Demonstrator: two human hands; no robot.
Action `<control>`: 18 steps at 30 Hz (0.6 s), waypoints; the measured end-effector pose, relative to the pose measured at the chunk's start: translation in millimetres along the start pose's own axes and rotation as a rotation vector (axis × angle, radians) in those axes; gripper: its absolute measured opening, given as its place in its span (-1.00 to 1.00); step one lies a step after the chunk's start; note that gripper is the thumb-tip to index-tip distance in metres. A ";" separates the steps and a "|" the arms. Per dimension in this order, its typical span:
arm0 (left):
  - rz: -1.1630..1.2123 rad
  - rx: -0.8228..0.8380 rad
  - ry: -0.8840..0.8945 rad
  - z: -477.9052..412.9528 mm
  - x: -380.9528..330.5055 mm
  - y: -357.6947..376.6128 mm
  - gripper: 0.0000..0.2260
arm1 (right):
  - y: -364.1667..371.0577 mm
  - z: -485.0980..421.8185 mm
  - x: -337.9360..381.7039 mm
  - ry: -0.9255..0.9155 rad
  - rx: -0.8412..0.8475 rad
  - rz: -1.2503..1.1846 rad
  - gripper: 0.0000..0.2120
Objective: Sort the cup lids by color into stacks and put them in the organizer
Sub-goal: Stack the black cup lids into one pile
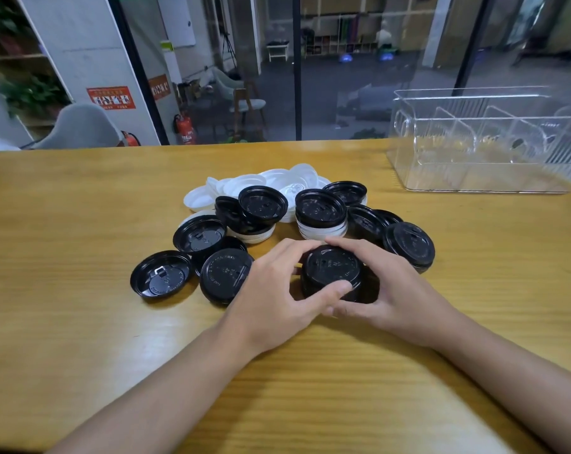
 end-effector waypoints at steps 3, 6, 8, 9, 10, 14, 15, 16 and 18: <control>0.010 -0.004 -0.005 -0.1 2.4 0.5 -0.53 | 0.3 -0.8 0.8 0.009 0.010 -0.005 -0.17; 0.008 0.005 -0.014 -0.4 5.3 1.4 -0.51 | 1.1 -1.2 0.2 0.010 0.010 0.006 -0.18; 0.002 0.013 -0.014 0.0 6.4 2.4 -0.49 | 1.2 -1.4 0.0 0.009 0.004 0.012 -0.19; 0.002 0.015 -0.015 0.1 6.8 2.7 -0.48 | 1.5 -1.5 0.1 0.010 0.005 0.012 -0.19; 0.007 0.016 -0.018 0.4 7.0 2.9 -0.48 | 2.0 -1.2 0.2 0.011 0.011 0.010 -0.19; 0.019 0.016 -0.039 -0.3 6.9 2.5 -0.45 | 2.0 0.2 0.4 0.001 0.019 0.000 -0.19; 0.022 0.017 -0.052 -0.6 8.1 2.1 -0.44 | 2.4 0.6 0.7 0.000 0.018 -0.002 -0.19; 0.023 0.023 -0.059 -0.8 9.3 1.9 -0.43 | 3.0 0.8 0.9 -0.001 0.016 -0.004 -0.18; -0.014 0.043 -0.032 -0.7 6.9 1.7 -0.41 | 4.4 1.2 0.1 -0.001 0.020 -0.001 -0.17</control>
Point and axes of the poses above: each hand's wrist, its own z-axis away from the middle knuckle, its own y-axis out of the palm, x = y × z, the point moved 9 cm from there along -z, towards the middle knuckle, and after that the axes turned 10 degrees about z, right-handed, at the moved point
